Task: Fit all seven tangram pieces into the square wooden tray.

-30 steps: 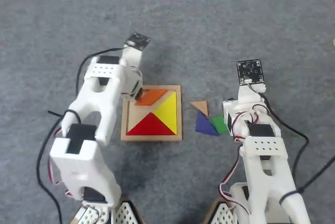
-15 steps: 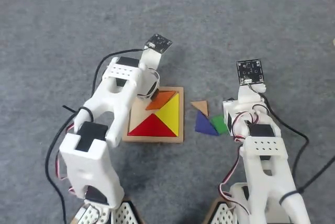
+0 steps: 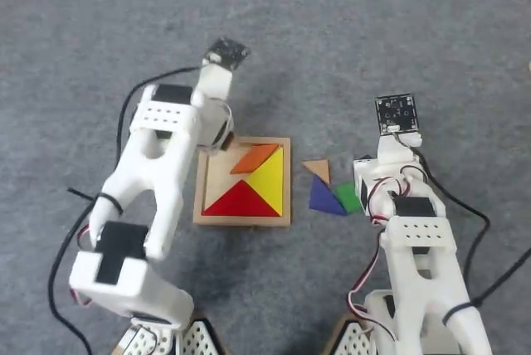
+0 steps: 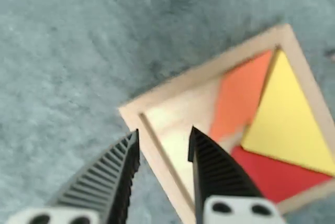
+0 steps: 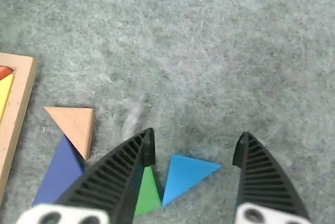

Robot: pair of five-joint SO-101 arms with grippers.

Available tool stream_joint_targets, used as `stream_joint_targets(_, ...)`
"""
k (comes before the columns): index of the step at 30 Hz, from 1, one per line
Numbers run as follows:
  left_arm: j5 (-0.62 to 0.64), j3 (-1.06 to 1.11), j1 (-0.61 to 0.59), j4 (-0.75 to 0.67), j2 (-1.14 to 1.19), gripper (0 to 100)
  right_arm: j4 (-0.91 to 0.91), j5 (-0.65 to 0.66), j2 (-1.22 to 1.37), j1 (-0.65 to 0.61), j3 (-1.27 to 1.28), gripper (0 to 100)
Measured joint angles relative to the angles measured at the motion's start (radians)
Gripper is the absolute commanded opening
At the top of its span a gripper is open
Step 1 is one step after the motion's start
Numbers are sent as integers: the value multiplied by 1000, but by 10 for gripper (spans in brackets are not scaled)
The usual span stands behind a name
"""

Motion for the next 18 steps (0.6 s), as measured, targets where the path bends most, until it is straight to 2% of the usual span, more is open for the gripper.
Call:
stream_joint_targets(7,2,204,8,-160,-8,155,0,0,0,0,0,245)
stream_joint_targets(18,-34,216,9,-183,-8,155,0,0,0,0,0,245)
